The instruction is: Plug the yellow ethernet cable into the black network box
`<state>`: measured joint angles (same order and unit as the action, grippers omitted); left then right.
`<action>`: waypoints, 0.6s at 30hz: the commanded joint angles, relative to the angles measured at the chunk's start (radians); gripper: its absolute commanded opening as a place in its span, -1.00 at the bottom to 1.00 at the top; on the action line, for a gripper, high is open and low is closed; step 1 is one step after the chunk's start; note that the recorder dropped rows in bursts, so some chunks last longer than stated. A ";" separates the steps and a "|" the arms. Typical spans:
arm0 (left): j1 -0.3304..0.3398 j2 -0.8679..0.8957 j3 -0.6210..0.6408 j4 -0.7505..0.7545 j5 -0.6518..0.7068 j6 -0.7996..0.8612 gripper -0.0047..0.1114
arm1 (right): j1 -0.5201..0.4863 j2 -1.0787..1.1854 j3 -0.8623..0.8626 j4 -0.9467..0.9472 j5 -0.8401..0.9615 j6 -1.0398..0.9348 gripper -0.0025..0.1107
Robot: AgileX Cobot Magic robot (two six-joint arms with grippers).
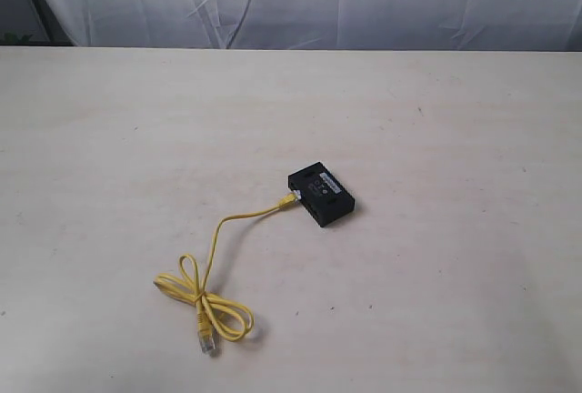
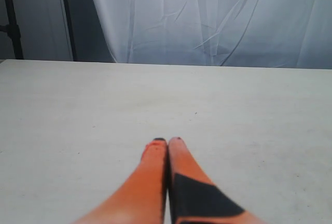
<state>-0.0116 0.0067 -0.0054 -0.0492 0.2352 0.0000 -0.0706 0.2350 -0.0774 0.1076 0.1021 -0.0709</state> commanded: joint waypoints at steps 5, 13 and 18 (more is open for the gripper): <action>0.002 -0.007 0.005 0.006 -0.006 -0.006 -0.91 | -0.011 -0.187 0.077 -0.033 0.082 -0.006 -0.97; 0.002 -0.007 0.005 0.024 -0.003 0.000 -0.91 | 0.009 -0.235 0.077 -0.056 0.206 -0.006 -0.97; 0.002 -0.007 0.005 0.024 -0.003 0.000 -0.91 | 0.026 -0.235 0.077 -0.056 0.206 -0.006 -0.97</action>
<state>-0.0116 0.0052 -0.0048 -0.0275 0.2352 0.0000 -0.0491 0.0076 -0.0009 0.0624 0.3134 -0.0709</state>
